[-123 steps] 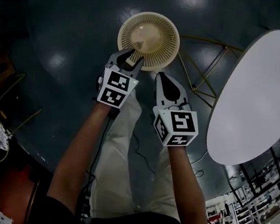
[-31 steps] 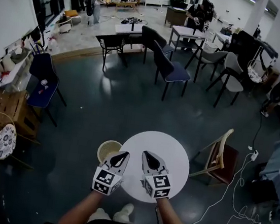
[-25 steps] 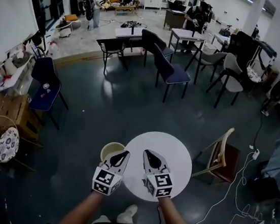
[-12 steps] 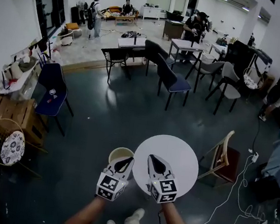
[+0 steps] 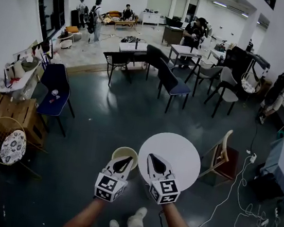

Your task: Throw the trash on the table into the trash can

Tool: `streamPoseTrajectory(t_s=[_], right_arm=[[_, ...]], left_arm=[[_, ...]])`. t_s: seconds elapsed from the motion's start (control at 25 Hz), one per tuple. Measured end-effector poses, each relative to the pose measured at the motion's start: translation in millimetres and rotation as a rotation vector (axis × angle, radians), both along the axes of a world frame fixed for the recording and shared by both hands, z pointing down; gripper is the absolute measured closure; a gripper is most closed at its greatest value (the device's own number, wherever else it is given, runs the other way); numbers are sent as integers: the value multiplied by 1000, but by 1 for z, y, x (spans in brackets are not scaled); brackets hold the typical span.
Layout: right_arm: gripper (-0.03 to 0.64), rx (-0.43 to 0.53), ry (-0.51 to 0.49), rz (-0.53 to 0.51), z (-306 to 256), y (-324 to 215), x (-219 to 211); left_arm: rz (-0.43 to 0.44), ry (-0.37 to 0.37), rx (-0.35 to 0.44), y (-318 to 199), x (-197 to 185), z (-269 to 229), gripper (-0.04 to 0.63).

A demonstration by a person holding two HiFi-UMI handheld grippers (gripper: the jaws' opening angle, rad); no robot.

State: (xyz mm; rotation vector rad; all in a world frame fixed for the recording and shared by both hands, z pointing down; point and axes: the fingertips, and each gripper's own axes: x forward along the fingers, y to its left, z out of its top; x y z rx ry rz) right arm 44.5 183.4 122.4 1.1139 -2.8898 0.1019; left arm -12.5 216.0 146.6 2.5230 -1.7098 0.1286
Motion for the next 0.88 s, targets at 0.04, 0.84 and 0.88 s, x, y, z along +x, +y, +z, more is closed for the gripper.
streamPoseTrajectory(t_s=[0.04, 0.84, 0.88], right_arm=[[604, 3, 0, -2, -2, 8, -4], [604, 53, -29, 16, -29, 117, -7], [604, 55, -30, 16, -29, 118, -6]], left_arm=[[-3, 1, 7, 9, -4, -3, 580], [57, -20, 84, 108, 1, -31, 580], [58, -20, 88, 108, 1, -32, 580]])
